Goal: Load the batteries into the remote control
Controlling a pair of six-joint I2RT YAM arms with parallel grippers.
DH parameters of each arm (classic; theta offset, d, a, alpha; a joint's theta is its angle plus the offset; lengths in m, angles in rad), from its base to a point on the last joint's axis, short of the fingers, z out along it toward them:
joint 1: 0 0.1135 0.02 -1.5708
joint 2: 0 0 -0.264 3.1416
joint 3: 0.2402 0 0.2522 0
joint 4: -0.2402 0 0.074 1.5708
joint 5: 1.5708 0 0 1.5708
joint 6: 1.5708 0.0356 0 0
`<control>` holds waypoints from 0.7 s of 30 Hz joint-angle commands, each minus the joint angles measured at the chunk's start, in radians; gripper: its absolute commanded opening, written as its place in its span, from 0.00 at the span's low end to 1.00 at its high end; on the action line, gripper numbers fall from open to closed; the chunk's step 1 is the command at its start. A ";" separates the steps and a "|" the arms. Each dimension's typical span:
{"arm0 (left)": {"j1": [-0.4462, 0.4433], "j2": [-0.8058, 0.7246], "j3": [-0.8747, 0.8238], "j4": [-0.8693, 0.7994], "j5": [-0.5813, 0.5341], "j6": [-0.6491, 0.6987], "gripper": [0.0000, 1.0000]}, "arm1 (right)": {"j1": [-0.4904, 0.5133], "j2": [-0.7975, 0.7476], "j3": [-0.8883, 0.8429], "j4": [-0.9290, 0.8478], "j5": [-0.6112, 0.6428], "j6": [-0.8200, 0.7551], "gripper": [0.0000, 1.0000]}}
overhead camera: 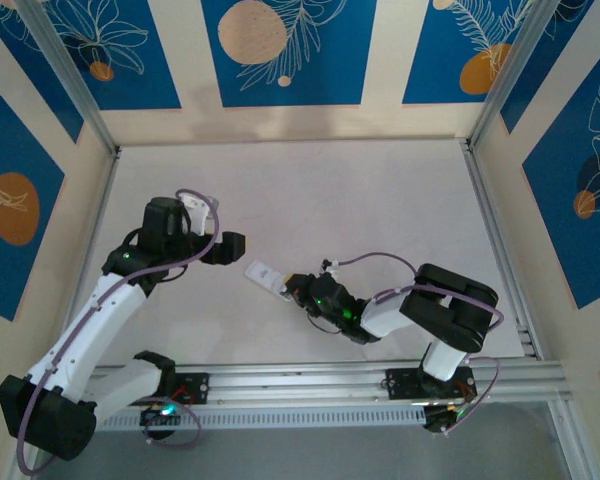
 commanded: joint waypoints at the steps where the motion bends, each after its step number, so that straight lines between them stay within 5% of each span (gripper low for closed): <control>1: 0.014 -0.014 -0.005 0.021 0.022 -0.016 0.98 | -0.001 0.012 0.011 0.021 0.027 0.020 0.00; 21: 0.016 -0.002 -0.014 0.043 0.019 -0.038 1.00 | 0.063 0.024 -0.030 -0.105 0.103 0.148 0.00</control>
